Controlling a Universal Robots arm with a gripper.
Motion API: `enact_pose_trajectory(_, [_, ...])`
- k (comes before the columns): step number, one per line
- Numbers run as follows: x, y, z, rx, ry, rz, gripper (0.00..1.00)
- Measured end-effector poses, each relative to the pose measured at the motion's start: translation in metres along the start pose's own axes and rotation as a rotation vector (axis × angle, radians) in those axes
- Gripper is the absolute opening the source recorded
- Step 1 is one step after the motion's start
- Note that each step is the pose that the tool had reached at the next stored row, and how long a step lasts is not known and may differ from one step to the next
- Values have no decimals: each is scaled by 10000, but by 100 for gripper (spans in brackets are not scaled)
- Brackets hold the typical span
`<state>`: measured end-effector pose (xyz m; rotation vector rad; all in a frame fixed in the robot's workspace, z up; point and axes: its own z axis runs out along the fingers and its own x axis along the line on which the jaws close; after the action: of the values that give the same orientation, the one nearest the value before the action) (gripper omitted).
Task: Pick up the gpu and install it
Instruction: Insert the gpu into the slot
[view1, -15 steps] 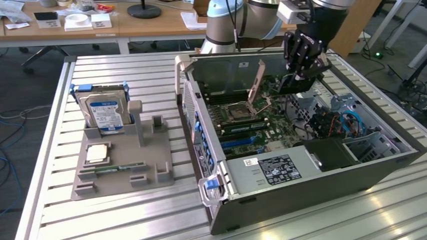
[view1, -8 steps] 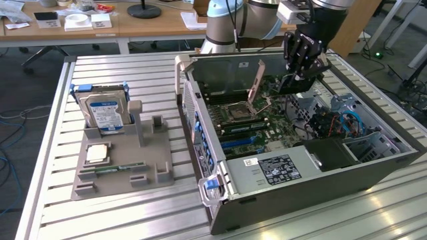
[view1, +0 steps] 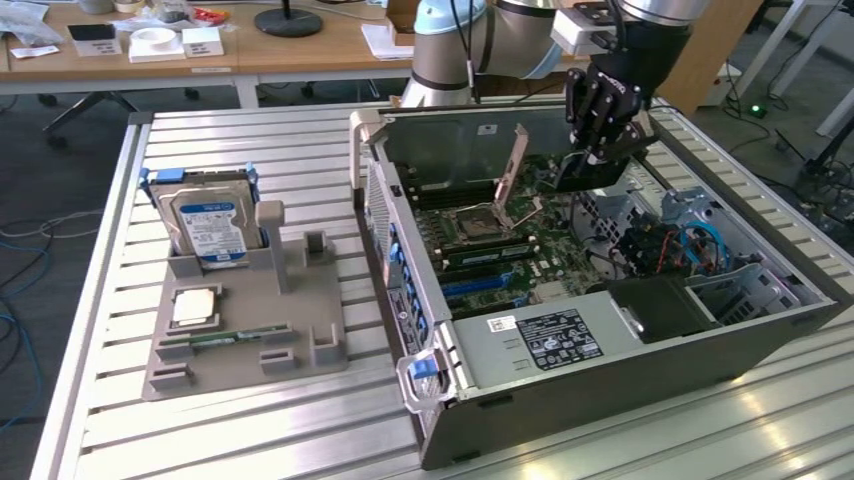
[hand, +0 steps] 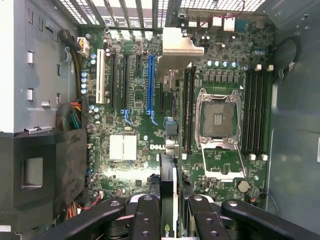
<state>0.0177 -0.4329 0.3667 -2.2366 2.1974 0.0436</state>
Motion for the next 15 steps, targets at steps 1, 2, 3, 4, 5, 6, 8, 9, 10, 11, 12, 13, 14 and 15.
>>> enact_pose_trajectory(1, [0, 0, 0, 0, 0, 0, 26])
enact_pose_trajectory(2, [0, 0, 1, 0, -1, 0, 26])
enact_pose_trajectory(3, [0, 0, 1, 1, -1, 0, 26])
enact_pose_trajectory(4, [0, 0, 1, 1, -2, 1, 26])
enact_pose_trajectory(5, [0, 0, 1, 1, -1, 1, 26])
enact_pose_trajectory(6, [0, 0, 1, 1, -2, 1, 26])
enact_pose_trajectory(8, [0, 0, 10, 2, -6, 1, 26])
enact_pose_trajectory(9, [1, 0, 17, 2, -5, 0, 26])
enact_pose_trajectory(10, [1, 0, 25, 1, -3, 0, 26])
enact_pose_trajectory(11, [1, 0, 34, 1, -2, 0, 26])
enact_pose_trajectory(12, [1, 0, 45, 1, -2, 0, 26])
enact_pose_trajectory(13, [2, -1, 56, 1, -3, 0, 26])
enact_pose_trajectory(14, [2, -1, 67, 1, -3, 0, 26])
enact_pose_trajectory(15, [2, -1, 74, 1, -3, 1, 26])
